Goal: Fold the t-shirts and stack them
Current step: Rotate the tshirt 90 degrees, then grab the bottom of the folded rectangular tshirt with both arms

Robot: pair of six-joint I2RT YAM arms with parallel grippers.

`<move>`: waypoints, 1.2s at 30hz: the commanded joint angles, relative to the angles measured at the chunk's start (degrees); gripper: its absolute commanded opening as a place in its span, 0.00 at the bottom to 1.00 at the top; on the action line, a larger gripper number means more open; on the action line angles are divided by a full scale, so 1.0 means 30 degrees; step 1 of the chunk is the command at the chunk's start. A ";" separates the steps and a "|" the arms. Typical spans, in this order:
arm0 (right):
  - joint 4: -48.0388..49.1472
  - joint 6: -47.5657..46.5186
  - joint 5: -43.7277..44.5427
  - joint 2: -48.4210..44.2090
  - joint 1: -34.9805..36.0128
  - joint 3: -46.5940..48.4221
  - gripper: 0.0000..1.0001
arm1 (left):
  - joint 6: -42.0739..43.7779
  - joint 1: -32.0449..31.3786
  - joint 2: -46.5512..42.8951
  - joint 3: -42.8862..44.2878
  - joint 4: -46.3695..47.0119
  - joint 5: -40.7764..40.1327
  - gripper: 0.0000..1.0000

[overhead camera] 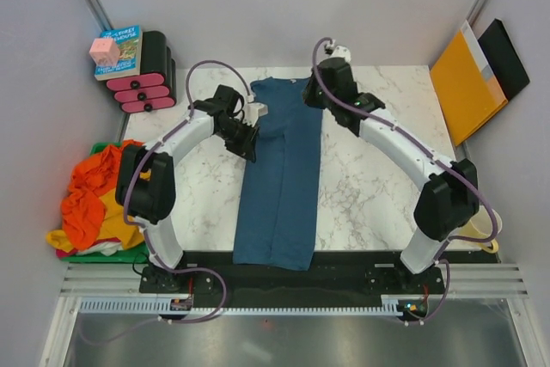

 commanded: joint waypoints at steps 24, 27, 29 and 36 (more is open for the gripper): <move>-0.0354 0.2896 0.1698 0.7554 0.2114 -0.3806 0.02 | -0.0791 -0.0068 0.7005 0.4890 -0.0031 0.0279 0.22; -0.0619 0.2663 0.1786 0.7643 0.1118 -0.3308 0.02 | -0.0762 0.0048 0.7998 0.6587 -0.0498 0.0073 0.22; -0.0678 0.2312 0.1669 0.7672 0.0649 -0.2811 0.03 | -0.0995 0.0341 0.8528 0.8169 -0.1053 0.0014 0.22; -0.0243 0.0143 -0.0354 0.6651 0.1055 -0.1109 0.27 | -0.1582 0.1191 0.7627 0.9787 -0.1584 0.0746 0.25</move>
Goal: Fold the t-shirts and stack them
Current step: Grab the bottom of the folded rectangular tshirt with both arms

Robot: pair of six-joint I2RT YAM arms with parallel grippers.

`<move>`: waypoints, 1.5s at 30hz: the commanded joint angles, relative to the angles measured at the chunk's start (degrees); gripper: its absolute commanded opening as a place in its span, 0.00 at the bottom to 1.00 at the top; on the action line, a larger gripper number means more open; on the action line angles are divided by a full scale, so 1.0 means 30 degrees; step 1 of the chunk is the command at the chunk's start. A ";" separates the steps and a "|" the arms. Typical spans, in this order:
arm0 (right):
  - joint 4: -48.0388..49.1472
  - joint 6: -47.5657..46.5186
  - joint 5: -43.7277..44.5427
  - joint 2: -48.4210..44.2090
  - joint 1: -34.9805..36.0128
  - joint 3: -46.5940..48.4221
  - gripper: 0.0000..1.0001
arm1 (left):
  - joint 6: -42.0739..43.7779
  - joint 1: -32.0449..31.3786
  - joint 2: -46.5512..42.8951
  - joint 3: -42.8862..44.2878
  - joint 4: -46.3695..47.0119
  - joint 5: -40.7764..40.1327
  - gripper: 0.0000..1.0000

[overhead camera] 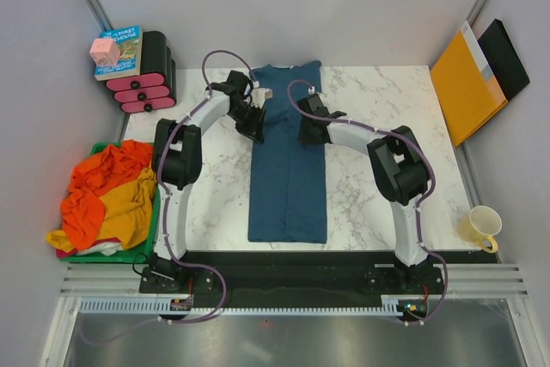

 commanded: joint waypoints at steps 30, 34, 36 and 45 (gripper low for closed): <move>-0.7276 1.5257 0.9997 -1.4863 1.3728 -1.4905 0.54 | -0.0810 0.0477 -1.7839 -1.6224 0.1494 0.0703 0.29; -0.8476 1.6752 1.0320 -1.4307 1.5133 -1.4464 0.54 | -0.0927 0.0477 -1.8396 -1.6840 0.1698 0.0995 0.30; -0.8479 1.7514 1.0204 -1.3840 1.5545 -1.4638 0.54 | -0.0956 0.0506 -1.8572 -1.7133 0.1787 0.1025 0.30; -0.8039 1.9215 1.0231 -1.2051 1.6397 -1.5138 0.53 | -0.0956 0.0477 -1.8456 -1.7310 0.1992 0.0909 0.30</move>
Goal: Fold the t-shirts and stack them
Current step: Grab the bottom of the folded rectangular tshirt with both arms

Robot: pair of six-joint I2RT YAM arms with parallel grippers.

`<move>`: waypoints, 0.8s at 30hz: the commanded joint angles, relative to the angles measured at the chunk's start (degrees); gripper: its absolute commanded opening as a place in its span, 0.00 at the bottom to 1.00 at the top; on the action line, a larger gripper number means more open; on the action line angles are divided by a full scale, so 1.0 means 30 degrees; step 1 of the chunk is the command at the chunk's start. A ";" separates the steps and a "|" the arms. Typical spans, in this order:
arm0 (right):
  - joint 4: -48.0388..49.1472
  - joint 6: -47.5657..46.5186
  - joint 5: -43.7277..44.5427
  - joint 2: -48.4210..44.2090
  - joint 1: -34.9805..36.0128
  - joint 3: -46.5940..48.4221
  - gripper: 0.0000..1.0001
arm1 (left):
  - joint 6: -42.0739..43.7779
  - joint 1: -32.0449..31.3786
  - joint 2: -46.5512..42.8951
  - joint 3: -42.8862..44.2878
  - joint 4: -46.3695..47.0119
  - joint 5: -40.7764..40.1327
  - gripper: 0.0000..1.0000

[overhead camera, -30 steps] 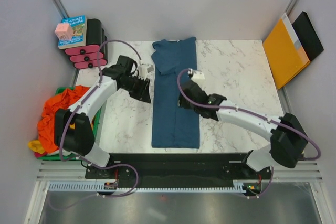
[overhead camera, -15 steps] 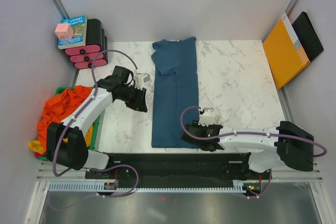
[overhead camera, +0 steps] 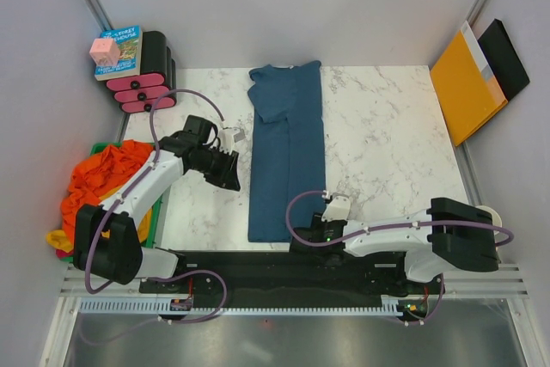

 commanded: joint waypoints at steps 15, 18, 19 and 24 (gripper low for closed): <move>-0.3483 0.2033 0.3818 0.0621 0.2023 0.2289 0.57 | -0.0738 0.0280 -0.2528 0.0375 0.2617 -0.2182 0.29; -0.6410 0.1010 0.6277 0.0621 0.1996 0.5391 0.65 | -0.1002 0.1508 -0.3907 -0.0444 0.5717 -0.3708 0.32; -0.7266 0.0716 0.7095 0.0650 0.1966 0.7344 0.68 | -0.1119 0.2643 -0.4170 -0.0794 0.6401 -0.3831 0.33; -1.3148 -0.0780 1.1137 0.1059 0.1849 1.3682 0.71 | -0.1062 0.7101 -0.3910 -0.3137 1.1031 -0.1848 0.34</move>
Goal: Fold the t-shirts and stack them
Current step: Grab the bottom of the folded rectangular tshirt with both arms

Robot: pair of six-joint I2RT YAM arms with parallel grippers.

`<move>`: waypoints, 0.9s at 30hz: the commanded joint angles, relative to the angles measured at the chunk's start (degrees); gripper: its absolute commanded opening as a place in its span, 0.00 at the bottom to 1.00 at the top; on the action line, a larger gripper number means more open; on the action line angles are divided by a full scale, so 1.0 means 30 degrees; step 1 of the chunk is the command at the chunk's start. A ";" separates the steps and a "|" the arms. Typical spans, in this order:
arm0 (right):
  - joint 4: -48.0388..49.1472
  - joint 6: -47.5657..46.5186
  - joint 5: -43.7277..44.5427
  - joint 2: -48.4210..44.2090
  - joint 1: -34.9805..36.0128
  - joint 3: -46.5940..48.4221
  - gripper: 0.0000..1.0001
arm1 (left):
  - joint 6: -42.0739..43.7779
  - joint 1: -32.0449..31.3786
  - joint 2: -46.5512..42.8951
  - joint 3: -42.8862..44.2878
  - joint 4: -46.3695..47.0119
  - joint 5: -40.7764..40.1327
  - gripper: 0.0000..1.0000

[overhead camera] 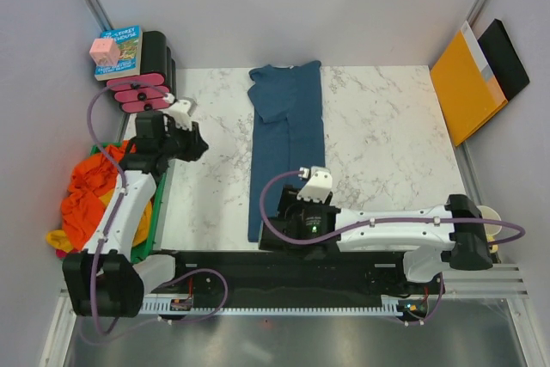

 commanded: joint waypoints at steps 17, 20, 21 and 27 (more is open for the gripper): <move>-0.7043 -0.2704 0.5423 -0.1095 -0.0067 0.5789 0.71 | -0.1970 0.3350 0.3309 -1.2868 2.7410 0.0645 0.61; -0.7043 -0.2851 0.5482 -0.0978 -0.0125 0.5935 0.72 | -0.0416 0.2116 0.5967 -1.3802 3.0536 0.0428 0.99; -0.7043 -0.2851 0.5453 -0.0978 -0.0126 0.5993 0.71 | -0.0296 0.1534 0.6355 -1.4588 3.3127 -0.0322 1.00; -0.7072 -0.4020 0.5539 -0.1446 -0.1207 0.5994 0.71 | -0.0557 0.1557 0.5538 -1.3281 2.9883 -0.1206 1.00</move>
